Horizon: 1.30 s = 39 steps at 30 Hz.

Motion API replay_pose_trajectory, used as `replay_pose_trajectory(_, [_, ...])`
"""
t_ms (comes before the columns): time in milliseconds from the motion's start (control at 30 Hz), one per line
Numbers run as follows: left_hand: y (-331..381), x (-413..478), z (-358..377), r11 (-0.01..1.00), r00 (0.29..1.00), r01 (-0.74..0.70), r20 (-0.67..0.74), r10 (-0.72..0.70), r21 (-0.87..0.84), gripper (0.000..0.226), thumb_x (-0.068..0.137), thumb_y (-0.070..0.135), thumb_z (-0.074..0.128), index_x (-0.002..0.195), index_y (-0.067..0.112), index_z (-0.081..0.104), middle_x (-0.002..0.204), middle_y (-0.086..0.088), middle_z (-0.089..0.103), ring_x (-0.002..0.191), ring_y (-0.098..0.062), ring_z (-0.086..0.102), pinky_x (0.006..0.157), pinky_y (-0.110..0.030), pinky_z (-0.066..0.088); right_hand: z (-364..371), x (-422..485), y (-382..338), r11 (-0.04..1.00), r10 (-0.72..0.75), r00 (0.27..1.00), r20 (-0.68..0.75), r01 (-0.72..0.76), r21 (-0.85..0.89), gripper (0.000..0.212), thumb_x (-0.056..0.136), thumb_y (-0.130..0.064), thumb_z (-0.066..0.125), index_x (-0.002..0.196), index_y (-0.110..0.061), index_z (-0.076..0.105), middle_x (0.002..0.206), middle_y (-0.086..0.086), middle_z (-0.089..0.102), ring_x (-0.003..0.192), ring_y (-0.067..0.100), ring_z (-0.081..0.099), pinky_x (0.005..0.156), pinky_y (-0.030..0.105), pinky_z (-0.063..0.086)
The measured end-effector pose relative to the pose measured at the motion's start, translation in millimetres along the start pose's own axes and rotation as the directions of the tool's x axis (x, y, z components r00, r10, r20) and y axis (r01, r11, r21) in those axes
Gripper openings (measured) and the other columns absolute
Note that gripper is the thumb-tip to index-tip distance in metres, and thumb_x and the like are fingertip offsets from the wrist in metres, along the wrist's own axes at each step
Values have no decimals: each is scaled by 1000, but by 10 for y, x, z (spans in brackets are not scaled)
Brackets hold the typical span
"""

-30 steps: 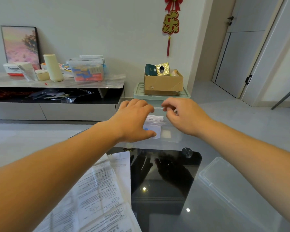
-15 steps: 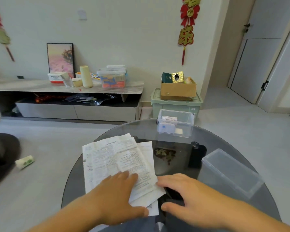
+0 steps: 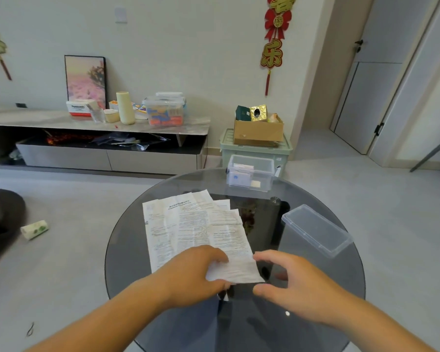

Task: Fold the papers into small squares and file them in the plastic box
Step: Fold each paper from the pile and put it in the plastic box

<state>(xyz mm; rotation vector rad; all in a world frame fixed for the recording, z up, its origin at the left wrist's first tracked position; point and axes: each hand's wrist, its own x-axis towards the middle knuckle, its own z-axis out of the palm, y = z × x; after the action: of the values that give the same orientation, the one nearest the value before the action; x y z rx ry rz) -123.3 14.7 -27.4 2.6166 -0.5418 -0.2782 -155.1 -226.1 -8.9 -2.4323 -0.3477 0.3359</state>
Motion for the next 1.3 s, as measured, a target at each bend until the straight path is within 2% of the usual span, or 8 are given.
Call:
replay_pose_trajectory(267, [230,-28,97,990,988,-110,103,119,-84,21,92,46,65,99,27,69,125,17,63,114,-3,54,100,-26,47,53,-80,233,987,-62,998,24,65,-144,47,74,-66,72,113,-51,52,140,-39,36,129,-10,36,104,15,34])
replay_pose_trajectory(467, [317,-42,40,977,988,-88,111,111,-193,22,89,52,68,93,30,64,112,20,65,105,4,57,94,-26,50,44,-94,332,983,-96,995,2,95,-155,9,95,-49,59,95,-41,58,107,-23,64,95,1,59,82,24,52])
replay_pose_trajectory(667, [129,6,-321,972,990,26,144,8,-233,29,82,55,75,85,28,66,81,15,65,73,-1,62,67,-17,47,-93,-42,332,999,-37,993,-110,40,21,18,102,-42,47,88,-32,50,81,-22,57,69,1,51,63,23,44])
replay_pose_trajectory(800, [-54,254,-270,836,982,167,16,-187,-523,13,89,32,73,102,27,71,100,9,76,88,-10,73,79,-29,62,-78,226,348,972,117,962,-245,-60,227,14,98,-41,57,109,-36,50,87,-23,65,78,-7,61,64,15,48])
replay_pose_trajectory(867, [-96,368,-177,852,969,206,-17,-245,-482,10,92,30,70,101,33,67,106,10,74,87,-9,72,75,-26,62,-39,334,318,954,171,948,-267,-92,284,52,94,-39,64,138,-33,36,108,-20,65,89,-1,65,67,15,49])
replay_pose_trajectory(1033, [-135,500,1,935,938,319,-88,-334,-156,49,88,48,71,127,28,49,124,11,61,97,-11,63,84,-29,58,152,380,396,967,-17,940,-342,-72,-245,63,92,-48,63,147,-35,35,153,-11,25,140,14,27,116,40,33])
replay_pose_trajectory(1133, [-116,528,12,932,931,329,-110,-347,-151,74,81,54,76,137,28,34,130,7,56,98,-14,60,74,-24,54,244,346,391,894,-236,949,-210,127,-429,44,95,-55,48,135,-38,54,150,-9,33,133,15,28,113,44,34])
replay_pose_trajectory(1300, [-79,539,38,933,923,357,-138,-359,-42,101,70,57,84,145,31,23,138,0,47,109,-18,57,87,-31,54,285,302,300,849,-146,987,69,161,-503,64,92,-67,17,151,-45,30,154,-14,22,136,12,19,115,32,19])
